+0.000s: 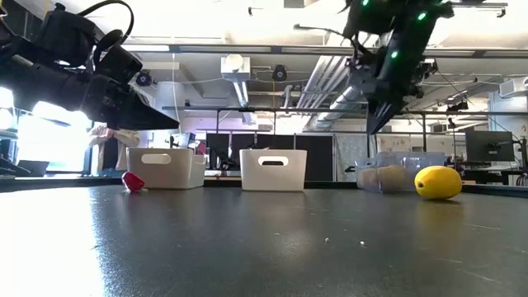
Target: Sort produce into baskets
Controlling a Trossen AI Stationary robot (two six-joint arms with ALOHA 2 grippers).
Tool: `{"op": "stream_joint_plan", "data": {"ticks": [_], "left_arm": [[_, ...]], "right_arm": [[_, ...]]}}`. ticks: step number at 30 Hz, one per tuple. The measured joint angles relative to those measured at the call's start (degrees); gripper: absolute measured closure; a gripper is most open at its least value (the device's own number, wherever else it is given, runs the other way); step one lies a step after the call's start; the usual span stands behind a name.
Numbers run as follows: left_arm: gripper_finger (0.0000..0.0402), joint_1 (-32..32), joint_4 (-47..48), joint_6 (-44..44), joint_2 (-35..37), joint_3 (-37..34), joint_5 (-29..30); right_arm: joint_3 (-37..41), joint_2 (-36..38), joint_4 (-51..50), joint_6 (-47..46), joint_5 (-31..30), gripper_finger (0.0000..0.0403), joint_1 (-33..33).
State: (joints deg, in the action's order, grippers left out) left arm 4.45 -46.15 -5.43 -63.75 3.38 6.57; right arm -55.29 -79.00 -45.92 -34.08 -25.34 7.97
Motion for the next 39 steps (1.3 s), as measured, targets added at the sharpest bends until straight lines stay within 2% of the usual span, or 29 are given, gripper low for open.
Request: {"op": "stream_joint_plan", "data": {"ticks": [7, 13, 21, 25, 34, 39], "left_arm": [[0.0401, 0.0, -0.6, 0.7, 0.0, 0.0, -0.3], [0.0401, 0.0, -0.8, 0.7, 0.0, 0.0, -1.4], [0.0401, 0.0, -0.8, 0.9, 0.0, 0.0, -1.4], [0.0401, 0.0, -0.8, 0.9, 0.0, 0.0, -1.4], [0.0401, 0.0, -0.8, 0.9, 0.0, 0.0, -1.4], [0.0401, 0.0, -0.8, 0.9, 0.0, 0.0, -1.5]], "right_arm": [[0.0, 0.0, -4.8, -13.6, 2.5, 0.04, -16.4], [0.0, 0.0, -8.7, -25.7, 6.4, 0.0393, -29.8], [0.1, 0.0, -11.0, -40.0, 9.9, 0.0382, -42.9], [0.1, -0.2, -10.5, -47.5, 12.1, 0.033, -47.0], [0.1, -2.6, -10.2, -56.4, 17.1, 0.0164, -51.4], [0.1, -2.7, -9.1, -60.6, 18.6, 0.0117, -52.8]]}}
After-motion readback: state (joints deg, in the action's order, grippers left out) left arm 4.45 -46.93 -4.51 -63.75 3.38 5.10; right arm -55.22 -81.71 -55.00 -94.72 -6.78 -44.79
